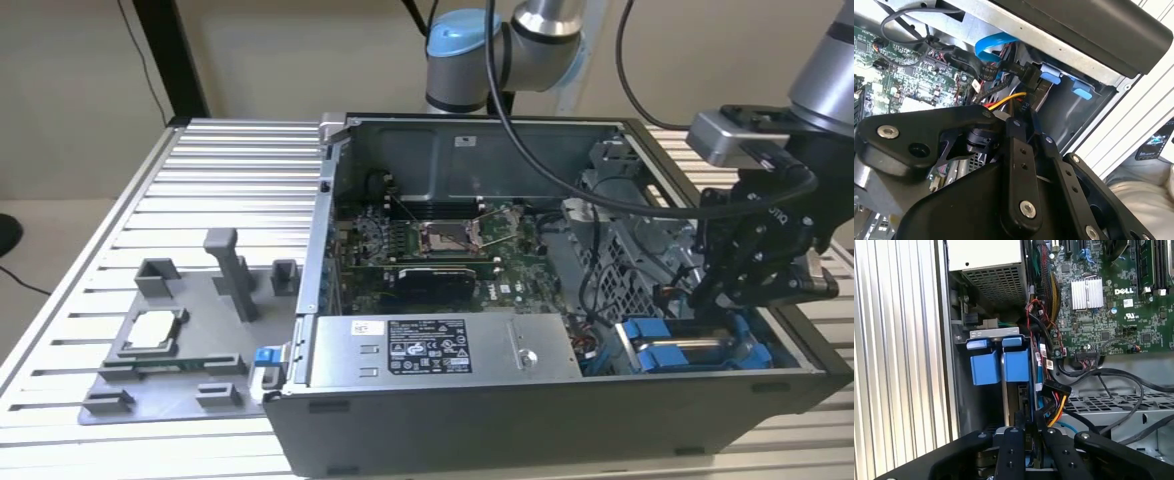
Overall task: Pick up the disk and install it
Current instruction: 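Insert the first disk wire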
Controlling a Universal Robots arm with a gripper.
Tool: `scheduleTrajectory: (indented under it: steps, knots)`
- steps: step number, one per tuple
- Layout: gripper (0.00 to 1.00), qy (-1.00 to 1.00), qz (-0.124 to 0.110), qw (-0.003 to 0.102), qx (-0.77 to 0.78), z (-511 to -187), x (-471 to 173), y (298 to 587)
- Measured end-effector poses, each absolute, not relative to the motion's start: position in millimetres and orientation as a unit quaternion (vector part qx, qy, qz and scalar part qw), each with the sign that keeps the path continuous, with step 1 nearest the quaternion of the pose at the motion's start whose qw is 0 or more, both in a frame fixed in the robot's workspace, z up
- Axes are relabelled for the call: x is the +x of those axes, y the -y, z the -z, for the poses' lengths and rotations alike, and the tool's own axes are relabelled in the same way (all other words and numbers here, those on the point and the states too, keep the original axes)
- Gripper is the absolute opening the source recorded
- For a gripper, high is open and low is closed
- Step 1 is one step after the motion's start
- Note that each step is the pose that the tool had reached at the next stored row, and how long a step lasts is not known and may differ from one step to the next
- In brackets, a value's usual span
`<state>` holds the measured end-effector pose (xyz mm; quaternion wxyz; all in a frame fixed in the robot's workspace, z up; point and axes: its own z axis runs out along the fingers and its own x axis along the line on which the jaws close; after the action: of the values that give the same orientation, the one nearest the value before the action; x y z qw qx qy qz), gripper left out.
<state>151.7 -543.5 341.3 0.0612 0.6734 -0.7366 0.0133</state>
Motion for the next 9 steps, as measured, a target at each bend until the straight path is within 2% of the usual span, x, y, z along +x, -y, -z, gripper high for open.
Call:
scheduleTrajectory:
  steps: [9]
  knots:
    - [0.0,0.734,-0.014,0.061,0.676,-340.5,152.4,543.5]
